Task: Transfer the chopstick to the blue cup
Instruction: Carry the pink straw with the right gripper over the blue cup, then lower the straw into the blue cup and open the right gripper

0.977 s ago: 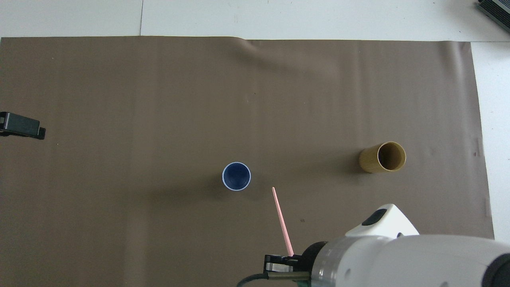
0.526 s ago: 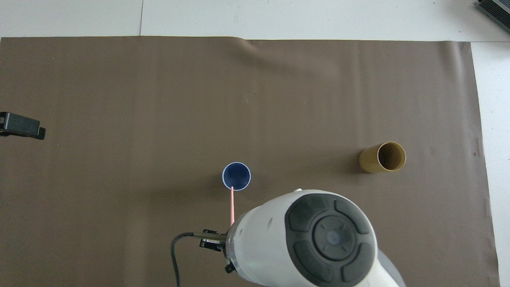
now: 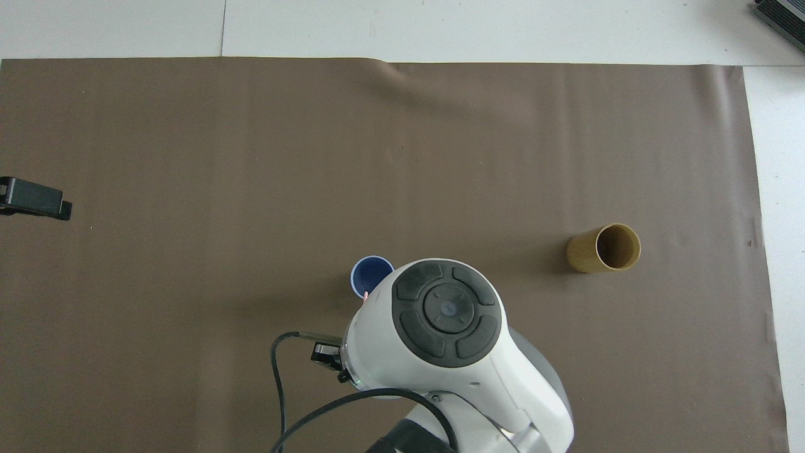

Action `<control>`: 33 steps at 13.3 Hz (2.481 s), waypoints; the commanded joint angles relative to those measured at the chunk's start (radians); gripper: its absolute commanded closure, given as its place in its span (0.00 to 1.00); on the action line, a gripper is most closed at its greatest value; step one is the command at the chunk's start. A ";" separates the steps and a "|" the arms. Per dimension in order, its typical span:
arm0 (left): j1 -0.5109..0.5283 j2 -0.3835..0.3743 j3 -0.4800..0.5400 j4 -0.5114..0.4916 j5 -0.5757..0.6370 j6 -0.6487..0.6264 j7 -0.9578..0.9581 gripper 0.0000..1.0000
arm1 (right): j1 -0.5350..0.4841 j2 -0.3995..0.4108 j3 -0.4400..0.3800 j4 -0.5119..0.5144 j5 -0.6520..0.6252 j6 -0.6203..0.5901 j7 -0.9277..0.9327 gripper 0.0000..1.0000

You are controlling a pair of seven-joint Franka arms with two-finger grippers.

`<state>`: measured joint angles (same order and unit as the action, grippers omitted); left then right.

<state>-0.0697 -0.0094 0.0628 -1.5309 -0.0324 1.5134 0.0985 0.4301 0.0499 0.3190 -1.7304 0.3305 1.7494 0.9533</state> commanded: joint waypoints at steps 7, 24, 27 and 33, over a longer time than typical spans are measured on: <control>0.011 -0.018 -0.008 -0.015 0.009 -0.015 -0.011 0.00 | -0.011 -0.021 -0.001 -0.061 -0.030 0.096 -0.027 1.00; 0.013 -0.017 -0.001 -0.018 0.009 0.020 0.000 0.00 | -0.022 0.061 -0.001 -0.137 -0.019 0.243 -0.068 0.32; 0.014 -0.018 -0.001 -0.020 0.009 0.027 0.015 0.00 | -0.022 0.059 -0.003 -0.127 -0.030 0.231 -0.065 0.00; 0.014 -0.018 0.000 -0.021 0.008 0.025 0.058 0.00 | -0.060 -0.040 -0.012 -0.044 -0.183 0.117 -0.094 0.00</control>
<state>-0.0685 -0.0101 0.0702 -1.5310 -0.0324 1.5190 0.1316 0.4042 0.0675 0.3041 -1.7779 0.1934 1.8932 0.8981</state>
